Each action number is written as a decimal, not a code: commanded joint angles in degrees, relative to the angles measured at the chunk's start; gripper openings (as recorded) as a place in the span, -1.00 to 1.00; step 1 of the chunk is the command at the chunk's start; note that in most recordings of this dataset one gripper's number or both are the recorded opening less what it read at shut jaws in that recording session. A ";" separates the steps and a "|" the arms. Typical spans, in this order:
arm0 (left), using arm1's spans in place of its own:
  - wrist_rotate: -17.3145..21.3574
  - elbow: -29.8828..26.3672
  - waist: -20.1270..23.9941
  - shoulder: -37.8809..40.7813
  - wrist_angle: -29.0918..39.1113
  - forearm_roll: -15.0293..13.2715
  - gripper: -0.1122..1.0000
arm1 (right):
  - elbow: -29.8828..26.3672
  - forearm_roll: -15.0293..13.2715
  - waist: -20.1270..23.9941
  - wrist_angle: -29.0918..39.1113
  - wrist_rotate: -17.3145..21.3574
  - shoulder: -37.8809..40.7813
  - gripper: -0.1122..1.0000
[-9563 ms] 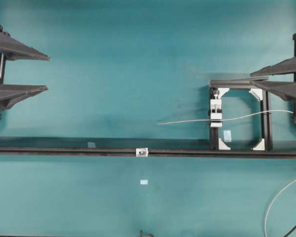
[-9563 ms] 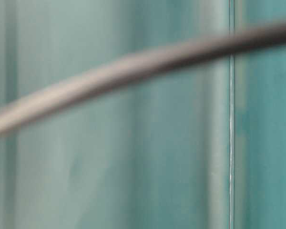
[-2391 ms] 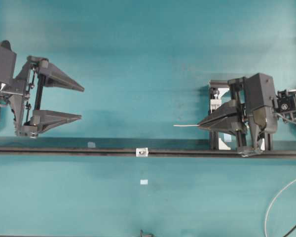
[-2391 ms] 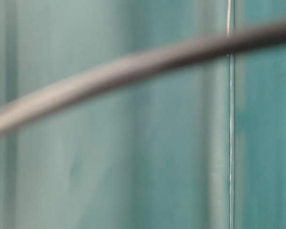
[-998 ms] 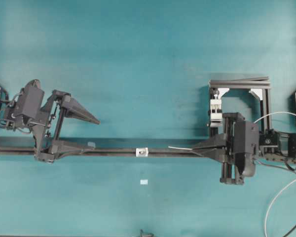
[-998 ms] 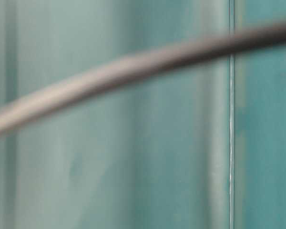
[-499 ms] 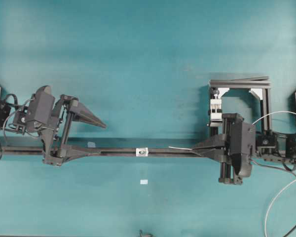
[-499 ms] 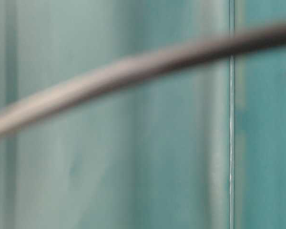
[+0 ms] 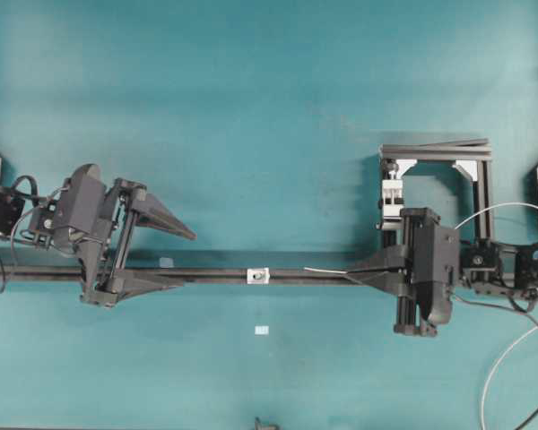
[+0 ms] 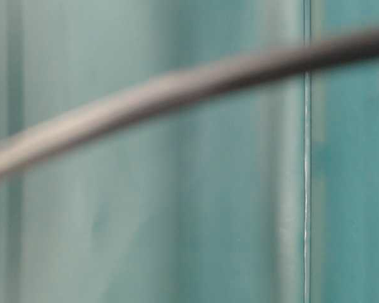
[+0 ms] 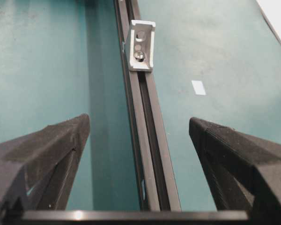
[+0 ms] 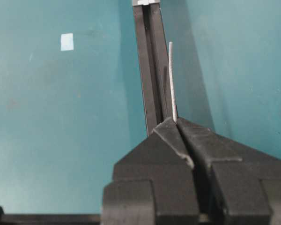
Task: Insert the wire through the hole in the metal fitting marked with a red label.
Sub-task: 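Slide the wire tip leftward along the rail toward the fitting's hole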
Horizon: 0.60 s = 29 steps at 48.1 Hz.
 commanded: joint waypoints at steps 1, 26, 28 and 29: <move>0.09 -0.53 -0.26 -0.53 -0.53 0.00 0.25 | -1.14 0.00 0.44 -0.26 0.00 -0.44 -0.82; 0.09 -0.53 -0.26 -0.53 -0.53 0.09 0.25 | -2.90 0.00 0.35 -0.35 -0.09 1.32 -0.82; 0.09 -0.62 -0.26 -0.53 -0.53 0.09 0.25 | -3.08 0.00 0.44 -0.53 -0.09 1.49 -0.82; 0.09 -0.53 -0.26 -0.53 -0.53 0.18 0.25 | -3.08 0.00 0.44 -0.53 -0.09 1.49 -0.82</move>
